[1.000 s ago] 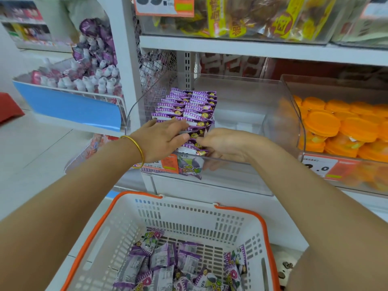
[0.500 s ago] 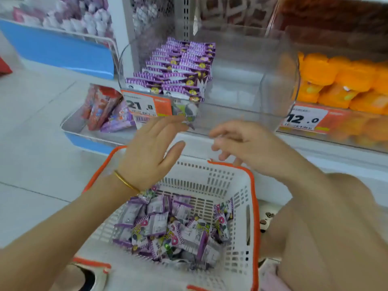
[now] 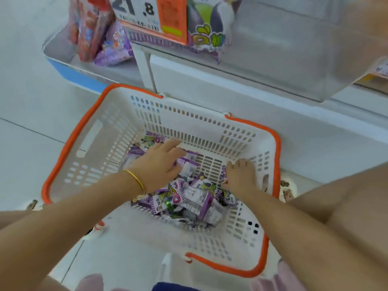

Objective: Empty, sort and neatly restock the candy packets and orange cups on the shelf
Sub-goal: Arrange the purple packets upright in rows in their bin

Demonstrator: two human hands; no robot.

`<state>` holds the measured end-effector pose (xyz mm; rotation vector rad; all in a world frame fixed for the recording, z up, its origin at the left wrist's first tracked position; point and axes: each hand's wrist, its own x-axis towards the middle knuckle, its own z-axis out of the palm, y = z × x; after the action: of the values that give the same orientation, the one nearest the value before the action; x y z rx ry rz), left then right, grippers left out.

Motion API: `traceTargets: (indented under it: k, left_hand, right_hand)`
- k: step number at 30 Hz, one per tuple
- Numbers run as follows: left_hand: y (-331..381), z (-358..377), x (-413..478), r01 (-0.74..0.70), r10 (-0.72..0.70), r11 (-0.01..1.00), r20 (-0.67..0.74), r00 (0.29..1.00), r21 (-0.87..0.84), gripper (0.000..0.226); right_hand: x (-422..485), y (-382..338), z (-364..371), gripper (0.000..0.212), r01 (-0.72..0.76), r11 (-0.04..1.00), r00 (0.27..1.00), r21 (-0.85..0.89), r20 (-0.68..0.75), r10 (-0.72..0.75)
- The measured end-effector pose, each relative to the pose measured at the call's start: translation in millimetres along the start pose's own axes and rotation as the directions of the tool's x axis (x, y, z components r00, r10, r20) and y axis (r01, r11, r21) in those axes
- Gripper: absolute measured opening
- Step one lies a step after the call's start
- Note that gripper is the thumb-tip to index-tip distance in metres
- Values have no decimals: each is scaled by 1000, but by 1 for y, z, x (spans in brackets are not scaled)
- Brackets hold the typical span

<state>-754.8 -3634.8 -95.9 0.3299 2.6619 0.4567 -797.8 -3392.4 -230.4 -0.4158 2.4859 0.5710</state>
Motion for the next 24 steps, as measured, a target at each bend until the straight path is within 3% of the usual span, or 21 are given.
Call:
traceTargets:
  k: [2, 7, 10, 14, 17, 19, 22, 24]
  left_hand:
    - [-4, 2, 3, 39, -37, 999, 41, 998, -36, 42]
    - [-7, 7, 6, 74, -69, 994, 68, 995, -78, 41]
    - [-6, 7, 4, 77, -70, 993, 80, 994, -86, 40]
    - [1, 5, -1, 73, -63, 988, 81, 995, -133, 41]
    - [12, -3, -4, 164, -138, 945, 110, 984, -282, 46]
    - [22, -9, -7, 275, -226, 812, 157, 961, -515, 51]
    - [38, -18, -14, 293, -288, 493, 164, 943, -819, 58]
    - [44, -23, -21, 212, -310, 460, 68, 948, -862, 60]
  right_hand:
    - [11, -5, 11, 94, -2, 994, 1000, -107, -7, 2]
    - [23, -8, 12, 56, 16, 978, 1000, -208, 28, -10]
    - [19, -10, 8, 47, 44, 994, 999, -100, -7, -45]
    - [1, -3, -20, 29, 5, 975, 999, 224, -51, 7]
    - [-21, 12, -72, 35, -6, 762, 997, 648, -56, 55]
    - [-46, 16, -111, 54, 63, 542, 998, 838, -70, -8]
    - [-93, 14, -154, 60, 203, 248, 979, 947, -193, -64]
    - [-116, 10, -165, 58, 256, 136, 966, 957, -247, -79]
